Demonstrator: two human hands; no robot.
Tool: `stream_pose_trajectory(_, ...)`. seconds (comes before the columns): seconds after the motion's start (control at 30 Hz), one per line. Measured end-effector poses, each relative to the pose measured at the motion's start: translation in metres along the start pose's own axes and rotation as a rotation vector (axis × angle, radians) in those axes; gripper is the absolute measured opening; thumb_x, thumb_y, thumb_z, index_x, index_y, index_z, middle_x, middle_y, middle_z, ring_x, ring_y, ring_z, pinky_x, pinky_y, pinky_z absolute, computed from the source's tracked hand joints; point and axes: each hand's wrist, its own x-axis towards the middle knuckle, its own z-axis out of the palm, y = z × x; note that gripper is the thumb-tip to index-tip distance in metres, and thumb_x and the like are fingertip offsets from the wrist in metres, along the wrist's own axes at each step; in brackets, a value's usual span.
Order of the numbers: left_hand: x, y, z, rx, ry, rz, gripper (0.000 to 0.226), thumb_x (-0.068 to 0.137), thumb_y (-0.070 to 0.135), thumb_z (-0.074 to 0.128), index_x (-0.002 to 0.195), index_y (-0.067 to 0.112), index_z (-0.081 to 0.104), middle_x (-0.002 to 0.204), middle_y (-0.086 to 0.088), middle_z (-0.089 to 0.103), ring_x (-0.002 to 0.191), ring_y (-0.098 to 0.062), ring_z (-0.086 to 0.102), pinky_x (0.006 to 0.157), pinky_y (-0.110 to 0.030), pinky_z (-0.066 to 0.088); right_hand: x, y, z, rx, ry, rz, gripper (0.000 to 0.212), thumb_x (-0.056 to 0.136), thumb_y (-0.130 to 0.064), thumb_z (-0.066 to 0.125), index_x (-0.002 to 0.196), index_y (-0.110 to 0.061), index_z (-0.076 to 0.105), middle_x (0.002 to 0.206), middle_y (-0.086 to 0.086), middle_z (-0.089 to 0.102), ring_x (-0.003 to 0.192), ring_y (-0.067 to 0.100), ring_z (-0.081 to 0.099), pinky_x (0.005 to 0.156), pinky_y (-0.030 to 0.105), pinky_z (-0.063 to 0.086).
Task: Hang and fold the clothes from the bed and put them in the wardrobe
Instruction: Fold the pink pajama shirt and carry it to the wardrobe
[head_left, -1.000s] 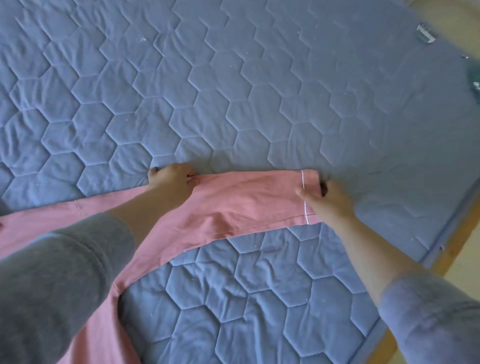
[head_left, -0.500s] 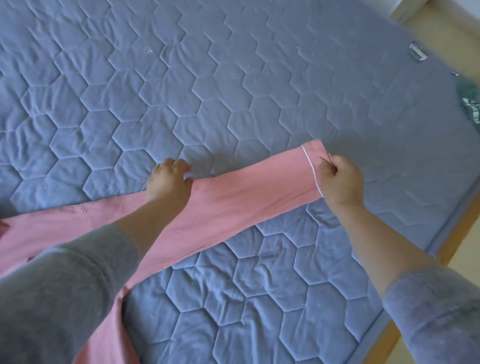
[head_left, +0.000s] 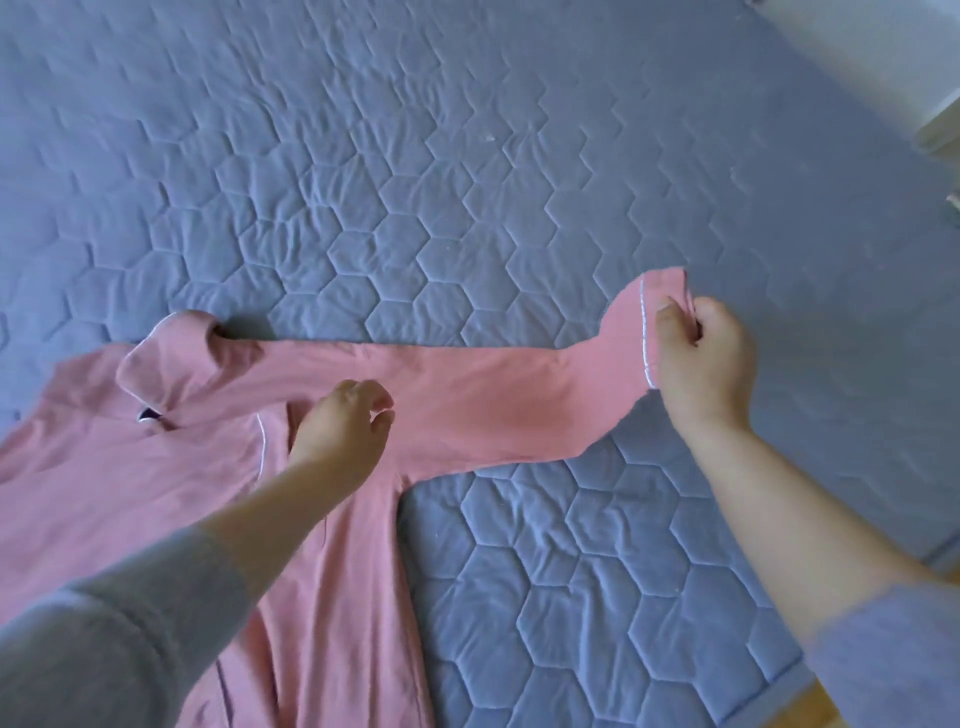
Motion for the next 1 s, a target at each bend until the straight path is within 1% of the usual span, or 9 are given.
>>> stream_pose_trajectory(0.17, -0.046, -0.058, -0.041, -0.039, 0.032, -0.085, 0.009, 0.088, 0.007, 0.056, 0.089, 0.006, 0.065, 0.094, -0.015, 0.063, 0.088, -0.036, 0.06, 0.076, -0.04, 0.048, -0.042, -0.078, 0.029, 0.074, -0.074, -0.124, 0.031, 0.092, -0.02, 0.054, 0.065, -0.011, 0.041, 0.058, -0.007, 0.039, 0.064, 0.023, 0.037, 0.059, 0.031, 0.024)
stream_pose_trajectory(0.23, -0.063, -0.08, -0.055, -0.068, 0.047, -0.151, 0.01, 0.089, 0.008, 0.056, 0.092, 0.005, 0.066, 0.098, -0.016, 0.063, 0.089, -0.036, 0.06, 0.079, -0.041, 0.048, -0.062, -0.106, 0.044, 0.087, -0.108, -0.167, 0.032, 0.091, -0.023, 0.054, 0.064, -0.015, 0.039, 0.057, -0.008, 0.04, 0.06, 0.021, 0.037, 0.059, 0.031, 0.025)
stream_pose_trajectory(0.33, -0.089, -0.115, -0.075, -0.117, 0.091, -0.206, 0.011, 0.089, 0.009, 0.057, 0.093, 0.006, 0.067, 0.099, -0.014, 0.063, 0.089, -0.033, 0.061, 0.077, -0.037, 0.048, -0.098, -0.147, 0.068, 0.099, -0.172, -0.213, 0.033, 0.087, -0.033, 0.051, 0.06, -0.021, 0.036, 0.055, -0.009, 0.042, 0.053, 0.01, 0.038, 0.055, 0.029, 0.023)
stream_pose_trajectory(0.4, -0.108, -0.141, -0.088, -0.152, 0.099, -0.238, 0.011, 0.09, 0.011, 0.056, 0.094, 0.009, 0.066, 0.099, -0.011, 0.064, 0.087, -0.03, 0.061, 0.077, -0.037, 0.049, -0.124, -0.171, 0.086, 0.098, -0.216, -0.246, 0.033, 0.086, -0.035, 0.05, 0.06, -0.023, 0.035, 0.054, -0.008, 0.041, 0.053, 0.012, 0.036, 0.055, 0.03, 0.022)
stream_pose_trajectory(0.53, -0.149, -0.201, -0.106, -0.232, 0.135, -0.357, 0.009, 0.091, 0.017, 0.057, 0.093, 0.015, 0.066, 0.093, -0.001, 0.066, 0.079, -0.02, 0.06, 0.071, -0.029, 0.044, -0.188, -0.213, 0.129, 0.11, -0.35, -0.331, 0.033, 0.088, -0.029, 0.055, 0.064, -0.013, 0.038, 0.054, -0.004, 0.042, 0.058, 0.022, 0.04, 0.055, 0.033, 0.023)
stream_pose_trajectory(0.6, -0.17, -0.232, -0.114, -0.248, 0.155, -0.407, 0.009, 0.09, 0.017, 0.058, 0.092, 0.016, 0.066, 0.09, 0.001, 0.068, 0.077, -0.018, 0.059, 0.069, -0.027, 0.041, -0.221, -0.233, 0.153, 0.126, -0.411, -0.353, 0.036, 0.088, -0.023, 0.058, 0.061, -0.016, 0.035, 0.052, -0.004, 0.04, 0.054, 0.017, 0.036, 0.054, 0.031, 0.022)
stream_pose_trajectory(0.7, -0.198, -0.279, -0.121, -0.278, 0.168, -0.493, 0.009, 0.09, 0.015, 0.059, 0.092, 0.014, 0.068, 0.092, -0.002, 0.069, 0.083, -0.022, 0.063, 0.074, -0.031, 0.048, -0.269, -0.262, 0.189, 0.151, -0.498, -0.363, 0.038, 0.088, -0.021, 0.058, 0.059, -0.021, 0.034, 0.049, -0.005, 0.039, 0.05, 0.009, 0.039, 0.049, 0.024, 0.026)
stream_pose_trajectory(0.8, -0.22, -0.323, -0.125, -0.34, 0.174, -0.569, 0.01, 0.09, 0.013, 0.059, 0.095, 0.01, 0.067, 0.094, -0.006, 0.069, 0.085, -0.025, 0.063, 0.074, -0.031, 0.046, -0.313, -0.285, 0.224, 0.145, -0.593, -0.387, 0.039, 0.087, -0.019, 0.057, 0.059, -0.019, 0.03, 0.048, -0.004, 0.032, 0.049, 0.012, 0.032, 0.048, 0.021, 0.028)
stream_pose_trajectory(1.0, -0.243, -0.382, -0.124, -0.444, 0.198, -0.681, 0.01, 0.091, 0.015, 0.058, 0.094, 0.011, 0.067, 0.091, -0.003, 0.069, 0.083, -0.022, 0.061, 0.069, -0.026, 0.038, -0.387, -0.304, 0.286, 0.086, -0.718, -0.367, 0.039, 0.084, -0.017, 0.056, 0.058, -0.02, 0.028, 0.049, -0.004, 0.031, 0.051, 0.015, 0.027, 0.053, 0.034, 0.022)
